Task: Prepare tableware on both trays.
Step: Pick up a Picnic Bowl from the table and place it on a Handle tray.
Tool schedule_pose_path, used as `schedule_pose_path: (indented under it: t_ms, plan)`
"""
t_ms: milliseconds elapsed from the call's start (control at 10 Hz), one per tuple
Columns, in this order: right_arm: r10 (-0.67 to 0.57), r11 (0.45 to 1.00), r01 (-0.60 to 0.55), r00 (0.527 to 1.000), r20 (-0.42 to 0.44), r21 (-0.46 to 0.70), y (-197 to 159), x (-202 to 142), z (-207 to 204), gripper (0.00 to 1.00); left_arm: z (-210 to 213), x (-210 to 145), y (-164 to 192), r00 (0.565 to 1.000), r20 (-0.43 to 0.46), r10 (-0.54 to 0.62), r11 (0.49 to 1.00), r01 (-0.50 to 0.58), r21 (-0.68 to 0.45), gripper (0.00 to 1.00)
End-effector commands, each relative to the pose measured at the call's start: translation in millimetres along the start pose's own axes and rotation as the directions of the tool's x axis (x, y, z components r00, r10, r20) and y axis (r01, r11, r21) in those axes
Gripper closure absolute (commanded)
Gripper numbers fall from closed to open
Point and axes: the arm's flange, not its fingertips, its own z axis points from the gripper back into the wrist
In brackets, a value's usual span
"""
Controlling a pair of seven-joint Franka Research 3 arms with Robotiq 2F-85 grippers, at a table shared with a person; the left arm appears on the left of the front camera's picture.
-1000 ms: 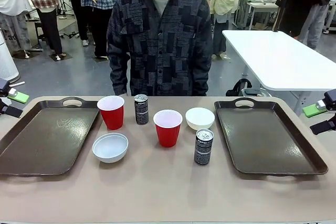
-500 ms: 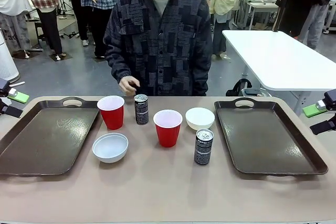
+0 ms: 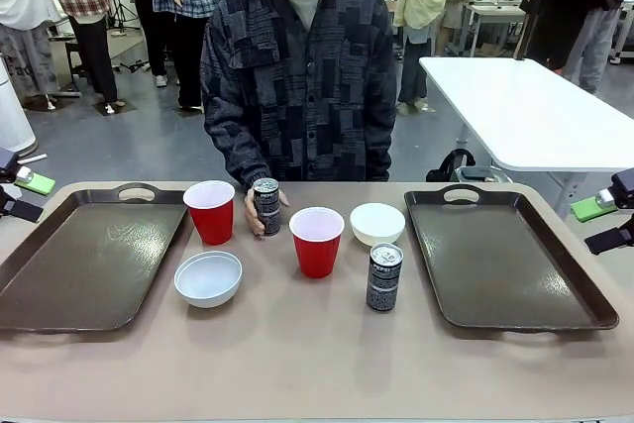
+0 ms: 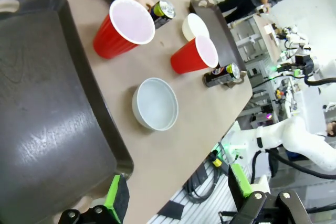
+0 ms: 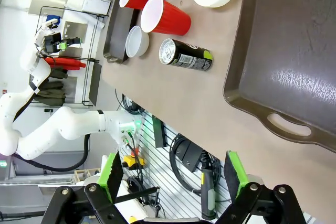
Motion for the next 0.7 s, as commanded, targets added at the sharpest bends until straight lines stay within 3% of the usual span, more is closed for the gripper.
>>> schedule_pose_path:
  t_ms: [0, 600]
  plan:
    - [0.001, 1.0, -0.001, 1.0, 0.002, 0.016, -1.1, 0.8, -0.3, 0.0, 0.1, 1.8, 0.3, 1.0, 0.014, 0.002, 1.0, -0.002, -0.001, 0.0]
    - [0.001, 1.0, -0.001, 1.0, 0.002, 0.016, -1.1, 0.8, -0.3, 0.0, -2.3, -1.1, -3.0, 1.0, -0.021, -0.016, 0.999, 0.017, 0.033, 0.0]
